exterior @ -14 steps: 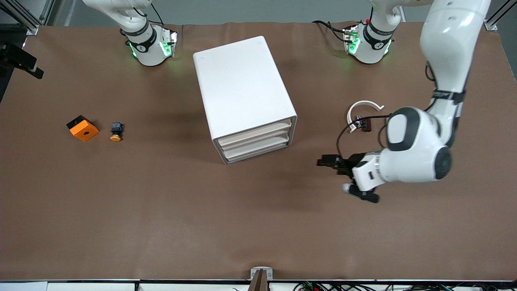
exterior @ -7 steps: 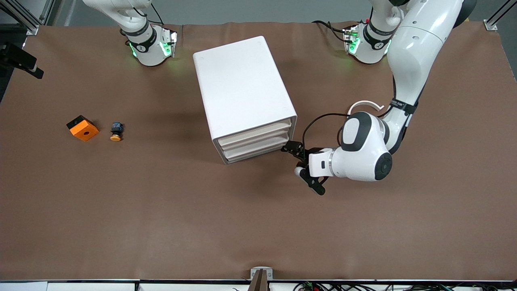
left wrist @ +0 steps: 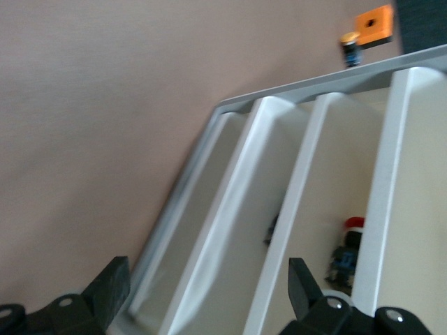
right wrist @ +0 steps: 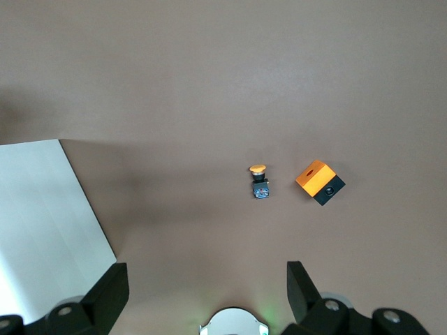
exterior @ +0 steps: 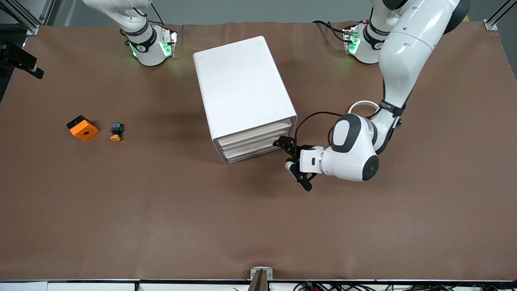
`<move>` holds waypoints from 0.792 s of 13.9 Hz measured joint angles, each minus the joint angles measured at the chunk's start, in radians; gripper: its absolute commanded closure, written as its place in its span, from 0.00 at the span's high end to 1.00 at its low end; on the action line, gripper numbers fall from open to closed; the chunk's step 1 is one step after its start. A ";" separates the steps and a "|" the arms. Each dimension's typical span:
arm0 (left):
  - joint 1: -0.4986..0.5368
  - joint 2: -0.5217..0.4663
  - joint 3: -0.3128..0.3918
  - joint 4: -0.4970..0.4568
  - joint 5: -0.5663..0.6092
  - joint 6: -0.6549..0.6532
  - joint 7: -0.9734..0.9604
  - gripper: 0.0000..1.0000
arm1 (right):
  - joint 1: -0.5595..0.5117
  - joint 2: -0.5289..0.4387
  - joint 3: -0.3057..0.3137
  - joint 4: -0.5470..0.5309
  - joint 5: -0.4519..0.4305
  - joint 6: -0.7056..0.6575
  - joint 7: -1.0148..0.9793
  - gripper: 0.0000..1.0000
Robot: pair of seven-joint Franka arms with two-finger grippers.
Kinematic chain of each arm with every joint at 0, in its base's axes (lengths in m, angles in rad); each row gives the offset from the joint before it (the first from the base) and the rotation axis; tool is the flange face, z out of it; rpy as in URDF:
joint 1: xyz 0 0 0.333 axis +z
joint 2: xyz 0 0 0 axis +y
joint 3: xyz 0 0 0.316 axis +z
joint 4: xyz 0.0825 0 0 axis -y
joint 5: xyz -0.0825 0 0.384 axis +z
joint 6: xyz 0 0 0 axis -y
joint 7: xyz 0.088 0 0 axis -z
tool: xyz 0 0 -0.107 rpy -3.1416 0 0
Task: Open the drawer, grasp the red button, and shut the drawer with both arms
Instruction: 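Grasp the lower drawer front with the left gripper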
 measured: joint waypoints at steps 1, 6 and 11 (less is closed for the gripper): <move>-0.001 0.009 0.000 -0.002 -0.035 -0.016 0.020 1.00 | 0.000 0.000 0.000 0.000 0.000 0.000 0.000 1.00; 0.003 0.024 0.003 -0.002 -0.116 -0.128 0.066 1.00 | 0.000 0.000 0.001 0.000 0.000 0.000 0.000 1.00; 0.034 0.072 0.005 -0.003 -0.140 -0.204 0.198 0.93 | 0.001 0.000 0.003 0.007 0.000 0.000 0.000 1.00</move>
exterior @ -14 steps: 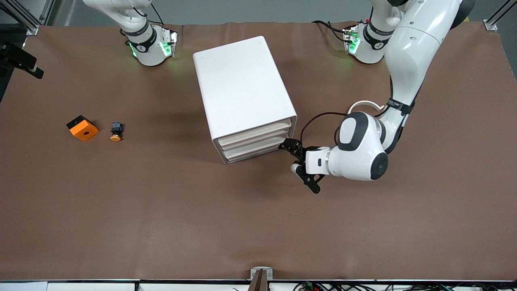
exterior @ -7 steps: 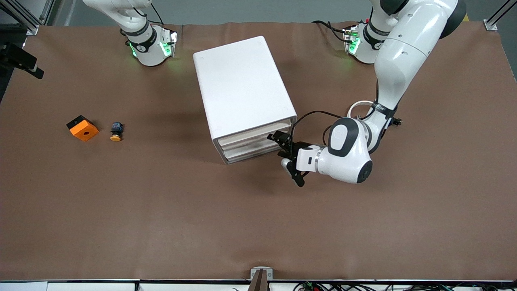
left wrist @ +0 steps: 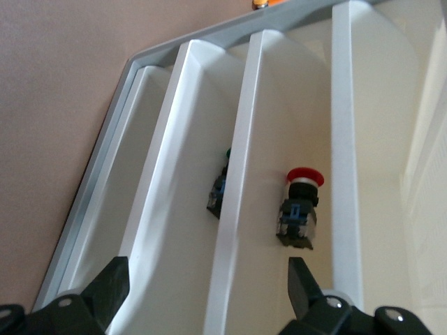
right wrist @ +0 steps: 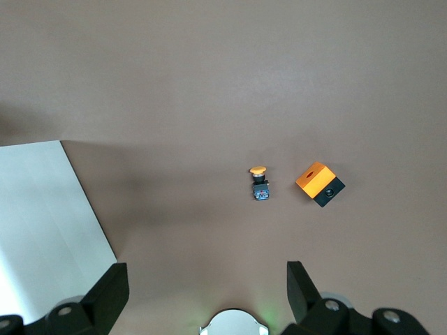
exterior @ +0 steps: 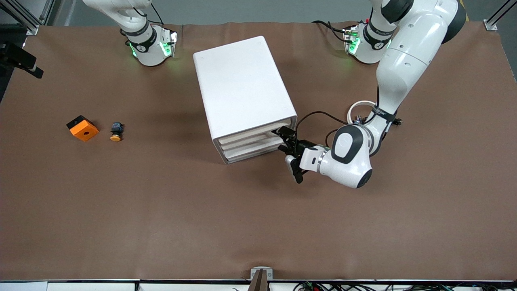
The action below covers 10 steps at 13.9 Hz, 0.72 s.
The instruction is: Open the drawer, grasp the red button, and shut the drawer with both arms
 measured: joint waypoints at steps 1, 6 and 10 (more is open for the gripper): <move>0.004 0.006 0.000 0.000 0.000 -0.007 0.013 0.92 | 0.002 0.001 0.001 0.000 0.000 0.000 0.000 1.00; 0.004 0.011 -0.001 0.000 -0.030 -0.035 0.020 0.58 | 0.010 0.028 0.013 -0.005 0.000 -0.001 0.000 1.00; 0.003 0.011 -0.001 0.002 -0.038 -0.047 0.020 0.34 | 0.011 0.068 0.015 -0.005 0.001 0.003 -0.025 1.00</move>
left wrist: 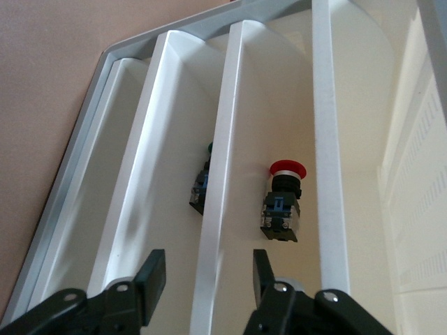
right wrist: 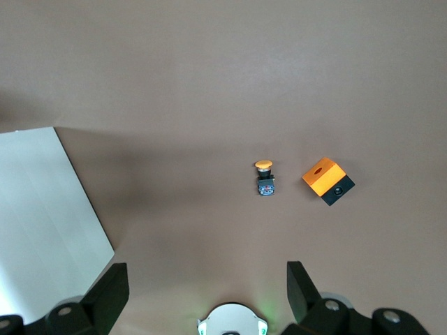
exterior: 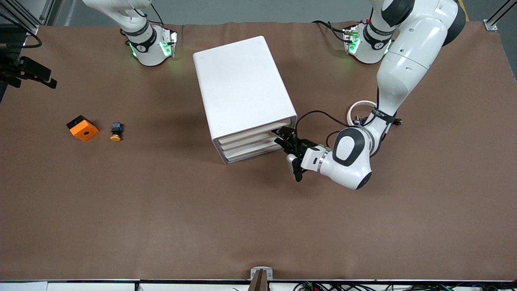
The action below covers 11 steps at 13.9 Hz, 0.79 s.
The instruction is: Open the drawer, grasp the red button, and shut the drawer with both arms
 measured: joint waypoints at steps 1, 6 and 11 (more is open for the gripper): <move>-0.002 0.000 0.000 0.000 0.000 -0.004 0.000 0.29 | 0.001 0.003 0.001 0.001 0.000 0.001 -0.015 1.00; -0.014 0.002 0.000 -0.004 0.000 -0.007 0.000 0.19 | 0.004 0.003 0.004 0.013 0.065 0.001 -0.022 1.00; -0.013 0.004 0.002 -0.005 0.000 -0.007 0.000 0.13 | 0.004 0.003 0.002 0.013 0.071 0.000 -0.017 1.00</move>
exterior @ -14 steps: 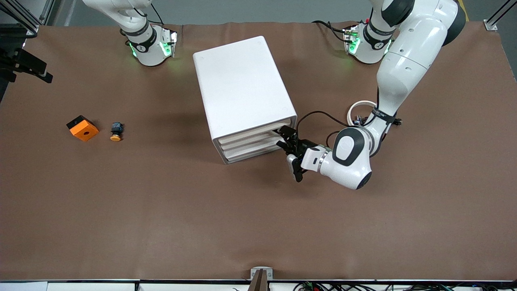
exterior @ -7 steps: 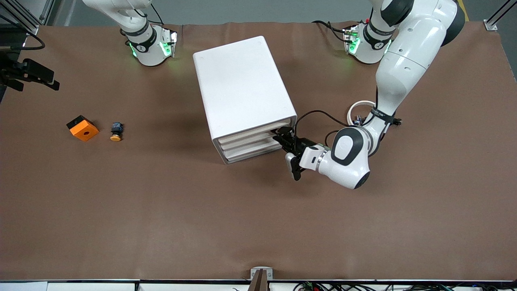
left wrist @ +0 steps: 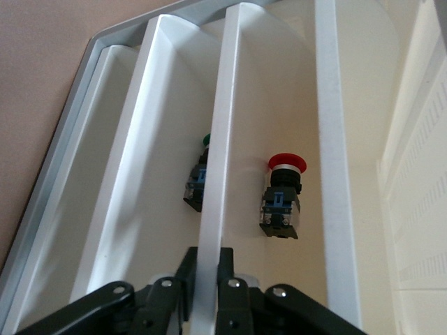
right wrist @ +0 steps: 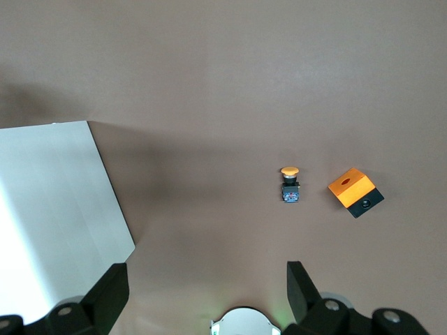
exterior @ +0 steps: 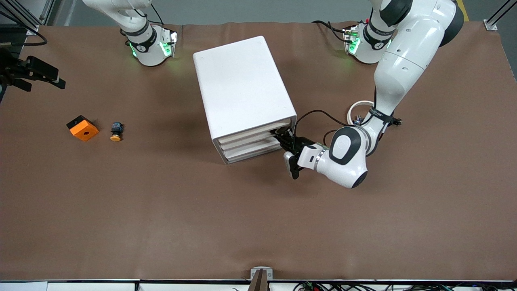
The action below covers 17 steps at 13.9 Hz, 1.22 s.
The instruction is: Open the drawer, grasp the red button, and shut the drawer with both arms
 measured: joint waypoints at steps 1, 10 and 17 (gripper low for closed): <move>0.001 0.000 0.001 -0.001 0.000 -0.001 0.000 0.13 | 0.000 0.000 -0.002 0.000 -0.001 -0.001 0.002 1.00; 0.051 0.000 0.030 0.042 -0.025 0.105 0.008 0.13 | -0.024 0.002 -0.022 0.000 -0.021 -0.001 -0.085 1.00; 0.086 0.000 0.029 0.067 -0.036 0.218 0.021 0.13 | 0.125 0.005 0.011 0.029 -0.011 0.000 0.617 1.00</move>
